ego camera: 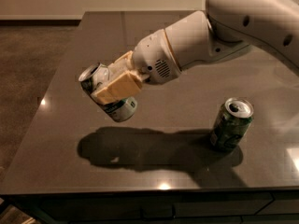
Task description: Place 7up can upright
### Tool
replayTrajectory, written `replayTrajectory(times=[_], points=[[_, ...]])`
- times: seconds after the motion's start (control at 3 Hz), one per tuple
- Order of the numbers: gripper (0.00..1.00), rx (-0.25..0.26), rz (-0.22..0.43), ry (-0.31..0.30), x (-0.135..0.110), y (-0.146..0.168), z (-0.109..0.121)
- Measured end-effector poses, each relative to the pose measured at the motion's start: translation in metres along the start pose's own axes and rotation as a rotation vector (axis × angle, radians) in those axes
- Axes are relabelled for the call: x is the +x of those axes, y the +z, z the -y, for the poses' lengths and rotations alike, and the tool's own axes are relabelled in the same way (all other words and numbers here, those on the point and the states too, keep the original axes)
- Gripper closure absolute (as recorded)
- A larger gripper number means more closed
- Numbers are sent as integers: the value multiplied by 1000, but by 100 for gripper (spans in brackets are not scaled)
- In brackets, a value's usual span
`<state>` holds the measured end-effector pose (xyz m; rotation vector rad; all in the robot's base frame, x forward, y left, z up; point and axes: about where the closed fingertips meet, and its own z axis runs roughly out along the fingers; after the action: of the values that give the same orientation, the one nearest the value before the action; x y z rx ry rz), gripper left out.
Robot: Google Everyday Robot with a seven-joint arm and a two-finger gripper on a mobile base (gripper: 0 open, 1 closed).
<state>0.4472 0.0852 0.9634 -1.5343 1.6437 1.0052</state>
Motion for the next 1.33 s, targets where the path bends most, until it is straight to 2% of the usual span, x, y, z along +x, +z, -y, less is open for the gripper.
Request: replayTrajectory(times=[0.33, 0.67, 1.0, 1.33], points=[[100, 0, -1, 0, 0, 0, 0], [100, 53, 32, -24, -3, 6, 1], [100, 134, 115, -75, -10, 24, 2], [100, 188, 205, -120, -23, 47, 7]])
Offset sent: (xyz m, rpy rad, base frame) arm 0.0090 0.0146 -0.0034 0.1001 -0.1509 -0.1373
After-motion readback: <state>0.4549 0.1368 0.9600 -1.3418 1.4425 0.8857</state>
